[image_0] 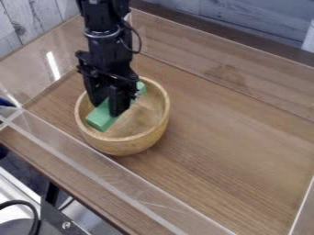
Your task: Put the green block in the brown bowl
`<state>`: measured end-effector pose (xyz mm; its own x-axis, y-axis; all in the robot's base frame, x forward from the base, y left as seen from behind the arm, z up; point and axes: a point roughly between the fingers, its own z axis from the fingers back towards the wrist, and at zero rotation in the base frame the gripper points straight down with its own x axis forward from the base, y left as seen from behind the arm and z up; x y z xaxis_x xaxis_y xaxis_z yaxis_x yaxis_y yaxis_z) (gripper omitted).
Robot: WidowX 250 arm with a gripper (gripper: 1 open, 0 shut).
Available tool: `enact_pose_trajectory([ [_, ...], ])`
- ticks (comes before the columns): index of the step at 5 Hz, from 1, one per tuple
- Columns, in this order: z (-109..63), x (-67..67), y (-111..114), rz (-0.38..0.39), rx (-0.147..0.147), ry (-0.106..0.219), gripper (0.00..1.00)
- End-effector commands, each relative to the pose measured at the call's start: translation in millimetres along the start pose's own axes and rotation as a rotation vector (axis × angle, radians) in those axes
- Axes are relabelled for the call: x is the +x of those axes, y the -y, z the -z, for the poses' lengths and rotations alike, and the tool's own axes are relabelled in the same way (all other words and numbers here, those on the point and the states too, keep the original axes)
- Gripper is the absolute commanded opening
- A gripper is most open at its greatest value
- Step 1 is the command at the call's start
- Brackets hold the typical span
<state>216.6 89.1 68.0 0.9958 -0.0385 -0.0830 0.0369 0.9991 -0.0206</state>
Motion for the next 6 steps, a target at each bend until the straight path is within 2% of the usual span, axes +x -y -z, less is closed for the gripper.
enact_pose_trajectory([
  [1, -5.7, 2.6, -2.4, -0.004, 0.01, 0.022, 0.0],
  [6, -2.0, 2.6, 0.6, -0.006, 0.0, 0.008, 0.0],
])
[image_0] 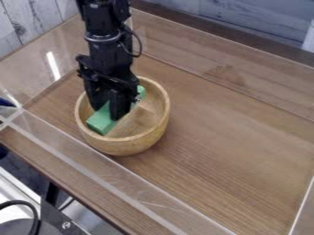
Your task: Put the green block in the brown bowl
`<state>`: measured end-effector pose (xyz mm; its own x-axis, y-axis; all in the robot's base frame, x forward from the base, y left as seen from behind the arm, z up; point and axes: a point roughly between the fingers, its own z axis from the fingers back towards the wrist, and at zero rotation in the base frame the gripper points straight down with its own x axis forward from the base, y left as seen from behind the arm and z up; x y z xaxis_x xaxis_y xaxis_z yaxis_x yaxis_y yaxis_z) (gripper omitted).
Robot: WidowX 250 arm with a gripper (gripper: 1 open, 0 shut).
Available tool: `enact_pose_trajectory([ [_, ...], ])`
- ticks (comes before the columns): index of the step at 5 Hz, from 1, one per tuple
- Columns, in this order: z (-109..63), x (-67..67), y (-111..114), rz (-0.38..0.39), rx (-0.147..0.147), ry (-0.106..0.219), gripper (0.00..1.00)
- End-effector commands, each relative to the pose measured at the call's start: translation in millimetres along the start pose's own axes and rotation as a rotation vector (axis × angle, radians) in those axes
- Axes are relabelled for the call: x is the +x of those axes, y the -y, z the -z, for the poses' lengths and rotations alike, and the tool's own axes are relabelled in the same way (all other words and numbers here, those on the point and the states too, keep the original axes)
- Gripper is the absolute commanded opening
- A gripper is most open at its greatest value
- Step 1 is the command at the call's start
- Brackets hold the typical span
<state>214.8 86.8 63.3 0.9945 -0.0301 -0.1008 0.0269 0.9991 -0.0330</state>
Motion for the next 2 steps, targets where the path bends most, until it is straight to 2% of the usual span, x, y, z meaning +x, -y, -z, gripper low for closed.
enact_pose_trajectory([
  [1, -6.5, 3.8, -1.1, 0.003, 0.011, 0.022, 0.0],
  [2, -7.7, 5.1, 0.1, 0.004, 0.01, 0.022, 0.0],
])
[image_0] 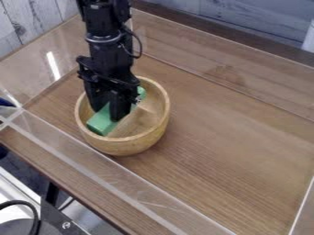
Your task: Put the green block in the brown bowl
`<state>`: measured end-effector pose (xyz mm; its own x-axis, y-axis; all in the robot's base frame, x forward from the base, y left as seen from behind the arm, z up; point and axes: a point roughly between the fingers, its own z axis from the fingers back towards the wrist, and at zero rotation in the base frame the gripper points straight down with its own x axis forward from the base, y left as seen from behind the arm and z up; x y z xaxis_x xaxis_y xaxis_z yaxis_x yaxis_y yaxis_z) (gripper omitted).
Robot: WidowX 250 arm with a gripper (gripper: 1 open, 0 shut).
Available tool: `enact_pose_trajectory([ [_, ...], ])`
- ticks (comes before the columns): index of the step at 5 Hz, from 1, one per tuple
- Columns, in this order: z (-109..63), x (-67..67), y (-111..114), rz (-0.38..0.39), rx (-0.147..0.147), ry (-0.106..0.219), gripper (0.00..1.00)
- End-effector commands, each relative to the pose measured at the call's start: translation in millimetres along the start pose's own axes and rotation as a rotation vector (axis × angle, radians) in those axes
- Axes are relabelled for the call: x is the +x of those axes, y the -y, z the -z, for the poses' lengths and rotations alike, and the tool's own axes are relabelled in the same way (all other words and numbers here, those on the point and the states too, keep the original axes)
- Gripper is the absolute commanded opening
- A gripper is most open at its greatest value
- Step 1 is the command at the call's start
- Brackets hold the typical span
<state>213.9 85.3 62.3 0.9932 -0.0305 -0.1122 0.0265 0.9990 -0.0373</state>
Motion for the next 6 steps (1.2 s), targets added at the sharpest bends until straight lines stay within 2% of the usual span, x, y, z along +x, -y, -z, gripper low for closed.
enact_pose_trajectory([
  [1, -10.1, 7.0, -0.3, 0.005, 0.013, 0.033, 0.0],
  [6, -13.1, 14.6, 3.3, 0.009, 0.009, 0.031, 0.0],
])
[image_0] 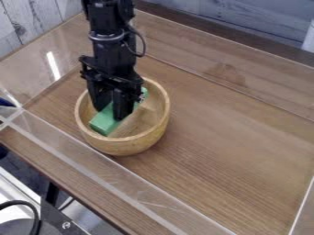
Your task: Put the green block in the brown bowl
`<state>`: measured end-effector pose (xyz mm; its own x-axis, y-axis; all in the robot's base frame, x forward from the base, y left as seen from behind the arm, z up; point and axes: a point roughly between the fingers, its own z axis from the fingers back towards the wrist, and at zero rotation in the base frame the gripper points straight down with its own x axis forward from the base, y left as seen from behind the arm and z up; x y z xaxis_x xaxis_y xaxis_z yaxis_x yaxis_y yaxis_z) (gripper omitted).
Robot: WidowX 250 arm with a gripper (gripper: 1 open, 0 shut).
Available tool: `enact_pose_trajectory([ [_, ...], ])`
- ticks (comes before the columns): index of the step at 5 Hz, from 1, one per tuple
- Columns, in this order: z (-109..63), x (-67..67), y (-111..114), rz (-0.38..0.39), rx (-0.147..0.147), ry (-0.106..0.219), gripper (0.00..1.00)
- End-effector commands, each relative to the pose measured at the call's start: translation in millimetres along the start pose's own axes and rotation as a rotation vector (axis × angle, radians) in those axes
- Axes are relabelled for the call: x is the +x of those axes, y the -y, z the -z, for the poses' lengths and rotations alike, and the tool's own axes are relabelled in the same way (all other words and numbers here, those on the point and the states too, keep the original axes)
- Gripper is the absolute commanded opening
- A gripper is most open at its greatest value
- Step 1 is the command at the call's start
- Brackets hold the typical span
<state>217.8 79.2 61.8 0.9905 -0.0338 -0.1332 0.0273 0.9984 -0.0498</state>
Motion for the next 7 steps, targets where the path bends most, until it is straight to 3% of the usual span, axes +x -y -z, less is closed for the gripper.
enact_pose_trajectory([
  [1, -14.5, 11.6, -2, 0.007, 0.02, 0.052, 0.0],
  [6, -19.2, 17.1, 0, 0.01, 0.011, 0.05, 0.0],
  [7, -25.0, 16.6, 1, 0.011, 0.009, 0.05, 1.0],
])
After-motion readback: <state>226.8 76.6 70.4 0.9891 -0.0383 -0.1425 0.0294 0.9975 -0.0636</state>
